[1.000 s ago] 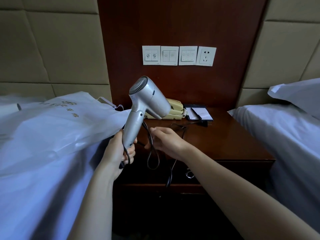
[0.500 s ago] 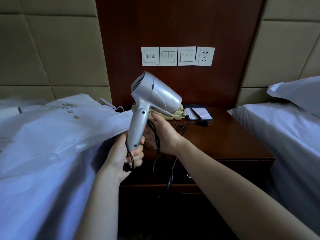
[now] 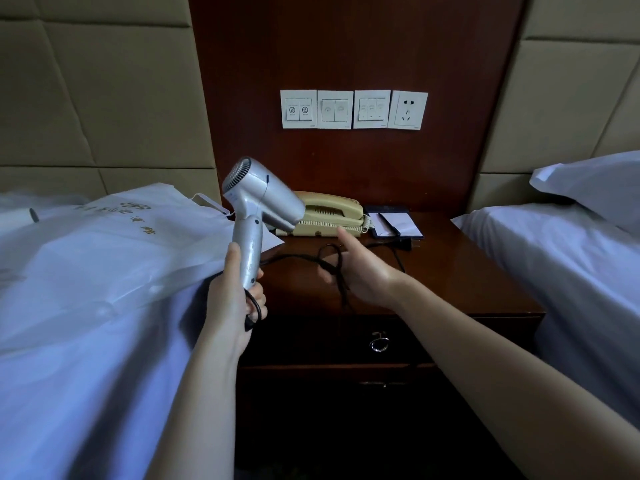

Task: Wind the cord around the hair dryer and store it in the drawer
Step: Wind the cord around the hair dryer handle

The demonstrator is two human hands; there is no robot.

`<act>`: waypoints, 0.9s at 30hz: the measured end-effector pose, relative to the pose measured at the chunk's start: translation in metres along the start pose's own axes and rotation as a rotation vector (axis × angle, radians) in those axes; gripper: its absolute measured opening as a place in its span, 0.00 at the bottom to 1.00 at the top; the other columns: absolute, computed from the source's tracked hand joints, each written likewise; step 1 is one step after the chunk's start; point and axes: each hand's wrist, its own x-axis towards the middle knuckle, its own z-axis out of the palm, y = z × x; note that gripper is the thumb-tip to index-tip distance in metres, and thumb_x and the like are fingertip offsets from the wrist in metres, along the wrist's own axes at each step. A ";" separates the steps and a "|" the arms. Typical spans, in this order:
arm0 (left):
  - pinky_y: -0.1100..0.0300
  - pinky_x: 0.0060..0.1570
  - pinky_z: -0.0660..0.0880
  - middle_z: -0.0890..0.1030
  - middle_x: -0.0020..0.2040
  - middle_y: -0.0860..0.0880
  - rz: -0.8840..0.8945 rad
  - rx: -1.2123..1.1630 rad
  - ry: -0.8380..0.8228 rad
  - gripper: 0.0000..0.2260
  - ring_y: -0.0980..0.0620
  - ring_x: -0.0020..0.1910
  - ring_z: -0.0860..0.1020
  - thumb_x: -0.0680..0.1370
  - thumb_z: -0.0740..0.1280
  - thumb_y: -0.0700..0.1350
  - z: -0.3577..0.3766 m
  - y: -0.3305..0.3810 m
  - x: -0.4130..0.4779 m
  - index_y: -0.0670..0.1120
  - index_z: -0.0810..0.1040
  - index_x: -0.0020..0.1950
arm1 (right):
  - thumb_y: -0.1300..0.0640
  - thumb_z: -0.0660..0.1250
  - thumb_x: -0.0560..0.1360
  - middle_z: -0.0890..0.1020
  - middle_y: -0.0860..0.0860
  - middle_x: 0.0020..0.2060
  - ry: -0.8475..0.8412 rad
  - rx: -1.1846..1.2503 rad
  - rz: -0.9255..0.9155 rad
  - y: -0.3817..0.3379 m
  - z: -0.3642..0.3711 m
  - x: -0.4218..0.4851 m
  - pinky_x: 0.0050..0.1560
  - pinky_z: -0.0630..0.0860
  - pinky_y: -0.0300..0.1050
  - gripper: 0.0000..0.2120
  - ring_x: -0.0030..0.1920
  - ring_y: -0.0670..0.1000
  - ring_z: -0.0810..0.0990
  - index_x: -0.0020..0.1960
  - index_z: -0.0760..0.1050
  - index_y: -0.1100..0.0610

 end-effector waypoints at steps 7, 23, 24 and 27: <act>0.65 0.21 0.57 0.64 0.19 0.55 0.236 0.324 0.097 0.15 0.56 0.16 0.60 0.76 0.65 0.55 0.006 -0.013 0.004 0.45 0.72 0.37 | 0.38 0.58 0.76 0.73 0.48 0.29 0.151 -0.183 0.018 -0.002 -0.034 -0.017 0.37 0.66 0.37 0.23 0.30 0.45 0.70 0.33 0.72 0.55; 0.66 0.17 0.58 0.66 0.25 0.48 0.263 0.372 0.221 0.16 0.57 0.15 0.61 0.77 0.64 0.55 0.007 -0.019 0.006 0.44 0.72 0.37 | 0.54 0.63 0.78 0.64 0.49 0.28 0.333 -0.130 -0.115 0.018 -0.077 -0.041 0.34 0.57 0.41 0.15 0.29 0.46 0.61 0.32 0.72 0.54; 0.67 0.17 0.58 0.65 0.25 0.48 0.265 0.375 0.211 0.16 0.58 0.14 0.61 0.78 0.64 0.54 0.008 -0.020 0.006 0.44 0.72 0.37 | 0.52 0.64 0.77 0.64 0.49 0.29 0.379 -0.165 -0.125 0.019 -0.080 -0.043 0.34 0.56 0.40 0.16 0.29 0.46 0.61 0.31 0.71 0.53; 0.68 0.16 0.57 0.65 0.25 0.48 0.267 0.375 0.196 0.16 0.58 0.14 0.60 0.77 0.64 0.55 0.011 -0.021 0.005 0.43 0.73 0.39 | 0.49 0.65 0.76 0.62 0.51 0.28 0.516 -0.185 -0.128 0.018 -0.089 -0.047 0.33 0.54 0.41 0.17 0.29 0.47 0.58 0.30 0.70 0.52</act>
